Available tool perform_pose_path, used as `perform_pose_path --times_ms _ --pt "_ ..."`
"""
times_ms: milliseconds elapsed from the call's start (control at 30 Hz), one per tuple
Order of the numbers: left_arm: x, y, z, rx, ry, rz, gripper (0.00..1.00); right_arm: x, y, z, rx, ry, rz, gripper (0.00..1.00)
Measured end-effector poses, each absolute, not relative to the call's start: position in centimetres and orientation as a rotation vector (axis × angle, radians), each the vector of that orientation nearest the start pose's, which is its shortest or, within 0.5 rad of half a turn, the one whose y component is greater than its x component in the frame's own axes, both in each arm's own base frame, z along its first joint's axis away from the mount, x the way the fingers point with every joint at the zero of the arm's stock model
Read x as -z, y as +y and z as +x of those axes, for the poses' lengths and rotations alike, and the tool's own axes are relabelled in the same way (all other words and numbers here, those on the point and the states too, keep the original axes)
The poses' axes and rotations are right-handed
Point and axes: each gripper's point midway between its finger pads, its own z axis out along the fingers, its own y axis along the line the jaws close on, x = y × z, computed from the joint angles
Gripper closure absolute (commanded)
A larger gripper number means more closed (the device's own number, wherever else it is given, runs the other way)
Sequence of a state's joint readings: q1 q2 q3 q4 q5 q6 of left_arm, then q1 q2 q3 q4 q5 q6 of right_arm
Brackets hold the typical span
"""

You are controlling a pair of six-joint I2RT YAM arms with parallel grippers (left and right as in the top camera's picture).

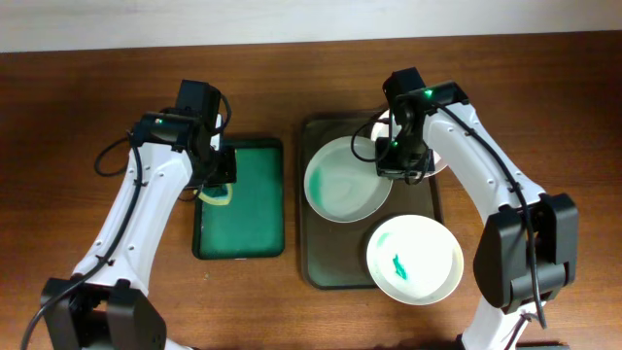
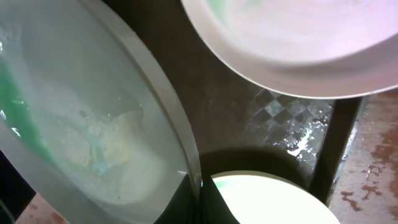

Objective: Clean dirty plates on tray and stack at the side
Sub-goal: 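Lift the top plate with the right gripper and swing it rightward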

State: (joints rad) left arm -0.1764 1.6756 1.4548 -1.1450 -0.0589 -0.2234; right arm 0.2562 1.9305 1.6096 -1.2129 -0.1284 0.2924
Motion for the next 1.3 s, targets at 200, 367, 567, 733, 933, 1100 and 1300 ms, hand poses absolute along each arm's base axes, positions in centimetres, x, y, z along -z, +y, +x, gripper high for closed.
perform_pose_path --times_ms 200,367,567,733,933,1100,1300 --pt "-14.0 -4.6 34.5 -0.066 2.929 -0.082 1.0 -10.6 14.0 37.5 -0.37 3.041 0.007 0.96" --pt "-13.8 -4.4 33.1 -0.086 2.986 -0.081 1.0 -11.4 20.3 38.4 -0.395 2.908 -0.144 0.96" --pt "-13.8 -2.7 31.3 -0.227 3.04 -0.171 1.0 -12.4 25.8 39.0 -0.192 2.702 -0.281 0.96" --pt "-13.8 -2.4 30.6 -0.251 3.058 -0.204 1.0 -14.2 27.5 40.3 -0.038 2.525 -0.287 0.96" --pt "-13.8 -2.4 30.7 -0.254 3.056 -0.21 1.0 -16.3 27.4 41.0 0.131 2.377 -0.253 0.96" --pt "-13.9 -1.3 30.5 -0.331 3.024 -0.361 1.0 -20.1 27.9 41.3 0.076 2.274 -0.222 0.96" --pt "-13.7 0.0 30.3 -0.247 3.027 -0.564 1.0 -22.3 29.2 41.9 0.097 2.166 -0.292 0.96"
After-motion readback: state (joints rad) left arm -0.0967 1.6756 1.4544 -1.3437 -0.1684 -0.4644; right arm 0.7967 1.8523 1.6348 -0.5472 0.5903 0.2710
